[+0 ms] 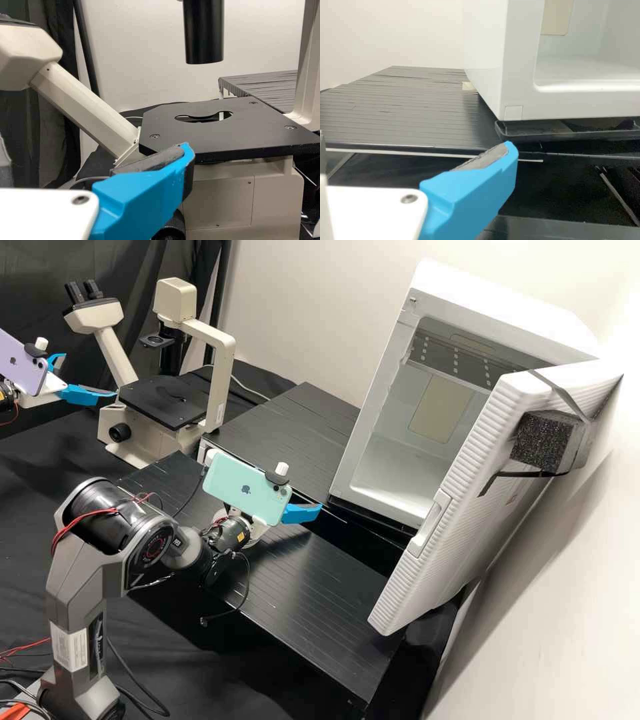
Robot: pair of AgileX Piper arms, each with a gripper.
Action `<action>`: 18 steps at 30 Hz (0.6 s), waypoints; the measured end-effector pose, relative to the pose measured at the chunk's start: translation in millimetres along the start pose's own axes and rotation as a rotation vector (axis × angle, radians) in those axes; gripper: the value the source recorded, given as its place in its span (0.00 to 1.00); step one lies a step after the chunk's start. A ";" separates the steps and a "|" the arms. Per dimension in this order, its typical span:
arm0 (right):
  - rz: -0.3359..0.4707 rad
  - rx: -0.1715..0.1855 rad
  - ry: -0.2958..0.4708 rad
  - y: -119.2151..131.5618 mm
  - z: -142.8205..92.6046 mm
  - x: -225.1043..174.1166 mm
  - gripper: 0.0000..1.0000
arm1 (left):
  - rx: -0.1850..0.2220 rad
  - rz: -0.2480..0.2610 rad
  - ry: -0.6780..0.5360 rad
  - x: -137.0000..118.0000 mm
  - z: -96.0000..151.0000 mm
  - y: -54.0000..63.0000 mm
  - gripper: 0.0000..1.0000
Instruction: Return the petri dish to the incubator.
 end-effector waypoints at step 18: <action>0.049 -0.002 0.024 3.7 8.9 -37.2 1.00 | 0.000 0.000 0.000 0.0 0.0 0.0 1.00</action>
